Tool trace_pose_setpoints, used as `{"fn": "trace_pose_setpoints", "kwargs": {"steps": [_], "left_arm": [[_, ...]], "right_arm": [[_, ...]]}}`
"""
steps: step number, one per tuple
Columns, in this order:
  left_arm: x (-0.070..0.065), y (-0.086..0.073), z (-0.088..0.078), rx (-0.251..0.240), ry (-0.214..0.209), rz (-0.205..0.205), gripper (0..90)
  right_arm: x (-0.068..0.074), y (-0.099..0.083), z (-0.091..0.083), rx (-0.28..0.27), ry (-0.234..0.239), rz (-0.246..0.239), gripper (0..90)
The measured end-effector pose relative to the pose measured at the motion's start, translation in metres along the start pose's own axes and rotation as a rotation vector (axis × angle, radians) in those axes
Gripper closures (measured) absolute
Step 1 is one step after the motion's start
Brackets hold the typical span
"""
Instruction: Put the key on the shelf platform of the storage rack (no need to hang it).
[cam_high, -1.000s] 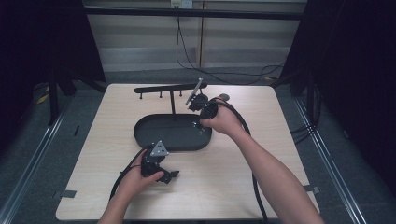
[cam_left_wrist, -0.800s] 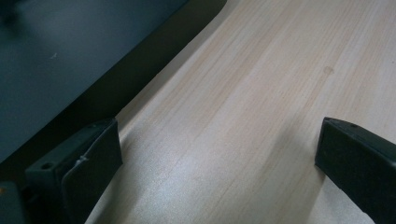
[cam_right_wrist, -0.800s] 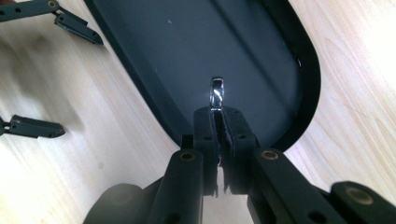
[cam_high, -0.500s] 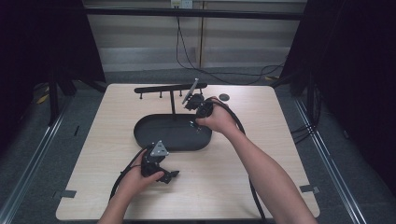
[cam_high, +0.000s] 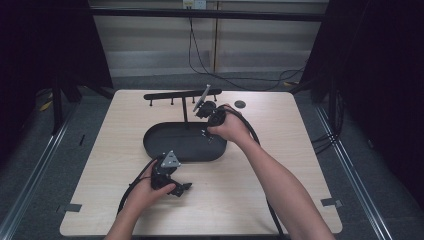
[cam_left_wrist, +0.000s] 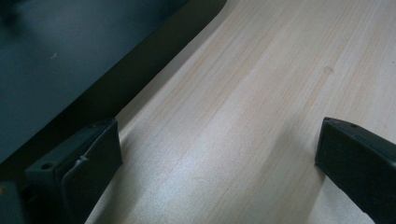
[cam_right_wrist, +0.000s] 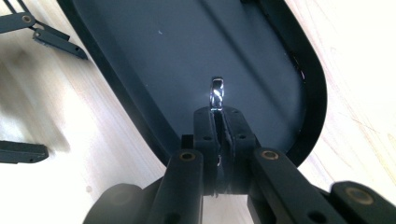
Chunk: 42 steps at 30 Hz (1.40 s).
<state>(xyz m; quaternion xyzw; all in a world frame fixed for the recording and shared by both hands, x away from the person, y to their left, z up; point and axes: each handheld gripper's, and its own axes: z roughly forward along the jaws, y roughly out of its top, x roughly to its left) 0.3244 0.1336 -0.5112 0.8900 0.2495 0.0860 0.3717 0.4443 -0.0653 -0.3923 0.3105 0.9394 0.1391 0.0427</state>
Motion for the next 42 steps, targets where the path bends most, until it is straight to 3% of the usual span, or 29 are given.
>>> {"fn": "trace_pose_setpoints", "kwargs": {"steps": [22,42], "left_arm": [[0.000,0.000,0.000,0.001,0.000,0.001,0.0],[0.000,0.000,0.000,0.000,0.003,0.000,0.0]], "right_arm": [[-0.002,0.006,0.018,-0.013,-0.015,0.003,86.2],[-0.011,0.000,0.041,-0.021,-0.015,0.046,86.2]]}}
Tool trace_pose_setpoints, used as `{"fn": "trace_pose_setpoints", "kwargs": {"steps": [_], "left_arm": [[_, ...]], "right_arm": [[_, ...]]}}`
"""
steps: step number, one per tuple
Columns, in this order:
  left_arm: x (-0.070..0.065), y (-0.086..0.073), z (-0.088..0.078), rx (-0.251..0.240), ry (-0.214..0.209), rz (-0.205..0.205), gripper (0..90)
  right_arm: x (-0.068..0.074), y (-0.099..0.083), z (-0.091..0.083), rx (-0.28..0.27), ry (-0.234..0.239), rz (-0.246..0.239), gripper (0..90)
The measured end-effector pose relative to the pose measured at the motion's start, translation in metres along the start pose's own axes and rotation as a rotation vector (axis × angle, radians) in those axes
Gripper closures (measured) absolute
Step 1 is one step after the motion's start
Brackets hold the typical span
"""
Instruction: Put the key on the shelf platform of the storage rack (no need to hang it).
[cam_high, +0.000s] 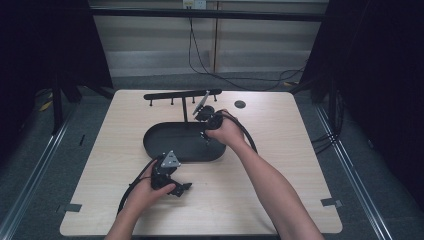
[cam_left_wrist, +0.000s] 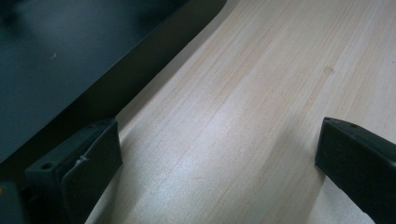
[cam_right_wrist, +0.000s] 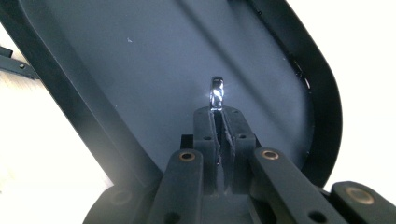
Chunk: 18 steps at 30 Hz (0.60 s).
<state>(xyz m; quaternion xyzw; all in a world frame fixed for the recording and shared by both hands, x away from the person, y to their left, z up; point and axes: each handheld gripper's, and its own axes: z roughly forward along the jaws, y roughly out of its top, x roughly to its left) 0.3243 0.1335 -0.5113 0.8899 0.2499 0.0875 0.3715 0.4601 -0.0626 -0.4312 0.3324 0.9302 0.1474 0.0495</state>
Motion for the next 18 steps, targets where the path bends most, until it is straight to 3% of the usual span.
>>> {"fn": "trace_pose_setpoints", "kwargs": {"steps": [9,18], "left_arm": [[0.000,0.000,0.000,0.000,0.000,0.000,0.0],[0.000,0.000,0.000,-0.001,0.001,0.000,0.0]], "right_arm": [[0.001,0.002,0.009,0.018,-0.002,-0.009,86.0],[0.001,0.001,0.013,-0.002,0.002,-0.008,85.9]]}}
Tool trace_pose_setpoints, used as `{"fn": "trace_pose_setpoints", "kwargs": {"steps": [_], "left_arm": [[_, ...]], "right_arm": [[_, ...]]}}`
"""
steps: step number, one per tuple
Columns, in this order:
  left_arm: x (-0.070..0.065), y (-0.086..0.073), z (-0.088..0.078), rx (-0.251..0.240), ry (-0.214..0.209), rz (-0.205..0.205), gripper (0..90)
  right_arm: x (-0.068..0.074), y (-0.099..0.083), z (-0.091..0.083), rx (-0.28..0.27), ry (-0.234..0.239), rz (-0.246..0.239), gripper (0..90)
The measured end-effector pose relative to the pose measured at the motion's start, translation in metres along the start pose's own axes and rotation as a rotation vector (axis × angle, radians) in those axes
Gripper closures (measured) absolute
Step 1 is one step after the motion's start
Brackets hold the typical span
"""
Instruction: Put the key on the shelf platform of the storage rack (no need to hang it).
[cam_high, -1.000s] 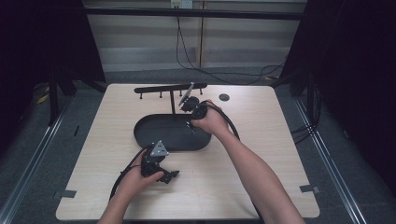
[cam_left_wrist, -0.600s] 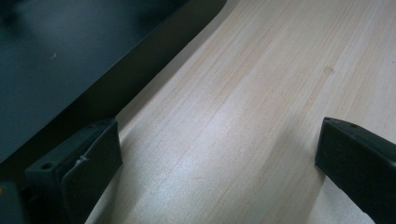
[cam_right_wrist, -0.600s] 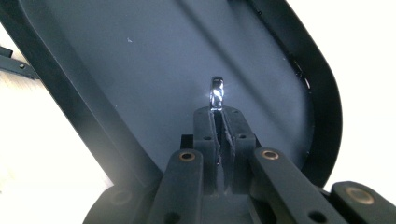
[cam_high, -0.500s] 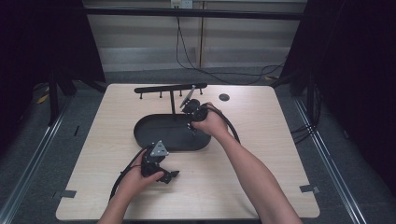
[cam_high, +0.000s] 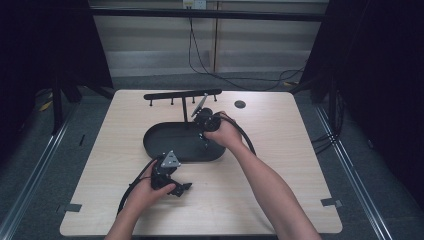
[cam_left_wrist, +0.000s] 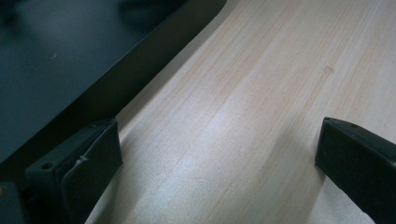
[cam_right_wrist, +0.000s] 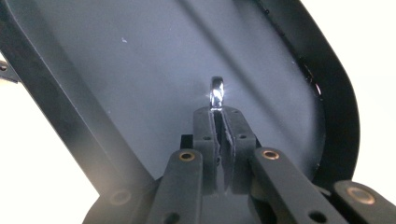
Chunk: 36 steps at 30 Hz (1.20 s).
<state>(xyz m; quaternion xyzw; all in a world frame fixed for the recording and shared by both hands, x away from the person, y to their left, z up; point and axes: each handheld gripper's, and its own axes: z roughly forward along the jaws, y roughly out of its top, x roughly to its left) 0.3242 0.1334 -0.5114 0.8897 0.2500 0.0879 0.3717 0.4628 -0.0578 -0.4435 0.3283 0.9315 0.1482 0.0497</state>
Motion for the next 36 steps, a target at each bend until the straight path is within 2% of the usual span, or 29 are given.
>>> {"fn": "trace_pose_setpoints", "kwargs": {"steps": [14,15,24,28,36], "left_arm": [[0.0000,0.0000,0.0000,0.000,0.000,0.000,0.0],[0.0000,0.0000,0.0000,0.000,0.000,0.000,0.0],[-0.0001,0.0001,-0.0002,0.003,0.001,0.001,0.0],[-0.0001,0.0001,-0.0002,0.003,0.001,0.001,0.0],[-0.0001,0.0001,-0.0002,0.004,0.002,0.001,0.0]], "right_arm": [[0.0000,-0.0027,0.0064,0.008,-0.009,-0.007,85.4],[-0.0001,-0.0034,0.0084,-0.009,-0.008,-0.010,85.2],[0.0000,-0.0037,0.0080,-0.012,-0.016,-0.006,84.8],[0.0001,-0.0045,0.0070,-0.011,-0.014,0.000,83.4],[0.0026,-0.0068,0.0010,-0.010,-0.008,-0.017,77.5]]}}
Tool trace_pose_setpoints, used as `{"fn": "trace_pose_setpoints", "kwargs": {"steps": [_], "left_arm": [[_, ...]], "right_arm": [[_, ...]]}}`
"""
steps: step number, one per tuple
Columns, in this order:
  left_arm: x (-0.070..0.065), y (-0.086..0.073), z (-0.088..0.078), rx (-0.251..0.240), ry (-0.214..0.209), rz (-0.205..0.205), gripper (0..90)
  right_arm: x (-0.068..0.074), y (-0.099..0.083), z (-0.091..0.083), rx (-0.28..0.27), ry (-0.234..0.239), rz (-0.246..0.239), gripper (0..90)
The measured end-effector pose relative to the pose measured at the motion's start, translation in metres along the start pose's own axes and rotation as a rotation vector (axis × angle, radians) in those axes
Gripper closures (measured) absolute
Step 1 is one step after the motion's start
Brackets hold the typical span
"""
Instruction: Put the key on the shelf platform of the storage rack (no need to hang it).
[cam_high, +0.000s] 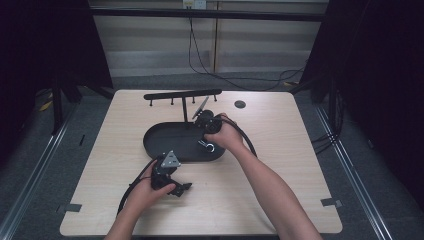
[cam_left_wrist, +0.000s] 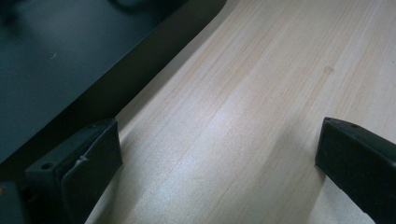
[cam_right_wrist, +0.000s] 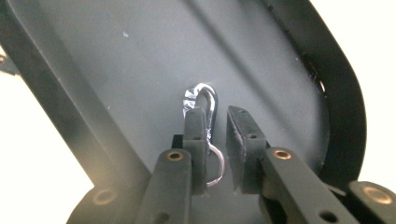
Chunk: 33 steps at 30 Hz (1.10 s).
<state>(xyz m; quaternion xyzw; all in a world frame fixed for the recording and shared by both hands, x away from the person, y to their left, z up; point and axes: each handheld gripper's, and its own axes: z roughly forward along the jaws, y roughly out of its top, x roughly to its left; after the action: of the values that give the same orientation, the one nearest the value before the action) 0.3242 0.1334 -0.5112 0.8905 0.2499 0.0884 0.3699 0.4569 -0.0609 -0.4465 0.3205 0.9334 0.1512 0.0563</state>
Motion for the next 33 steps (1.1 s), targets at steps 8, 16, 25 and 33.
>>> {"fn": "trace_pose_setpoints", "kwargs": {"steps": [8,16,25,33], "left_arm": [[0.000,0.000,0.000,0.000,0.000,0.000,0.0],[0.000,0.000,0.000,0.000,0.000,0.000,0.0],[0.000,0.000,0.000,0.000,0.000,0.000,0.0],[0.000,0.000,0.000,0.000,-0.001,-0.001,0.0]], "right_arm": [[0.000,-0.004,-0.008,-0.017,-0.011,0.005,72.8],[0.004,-0.008,-0.014,-0.012,-0.009,-0.008,64.5],[0.009,-0.010,-0.021,-0.024,0.001,0.018,47.8],[0.008,-0.016,-0.024,-0.036,0.010,0.037,40.5]]}}
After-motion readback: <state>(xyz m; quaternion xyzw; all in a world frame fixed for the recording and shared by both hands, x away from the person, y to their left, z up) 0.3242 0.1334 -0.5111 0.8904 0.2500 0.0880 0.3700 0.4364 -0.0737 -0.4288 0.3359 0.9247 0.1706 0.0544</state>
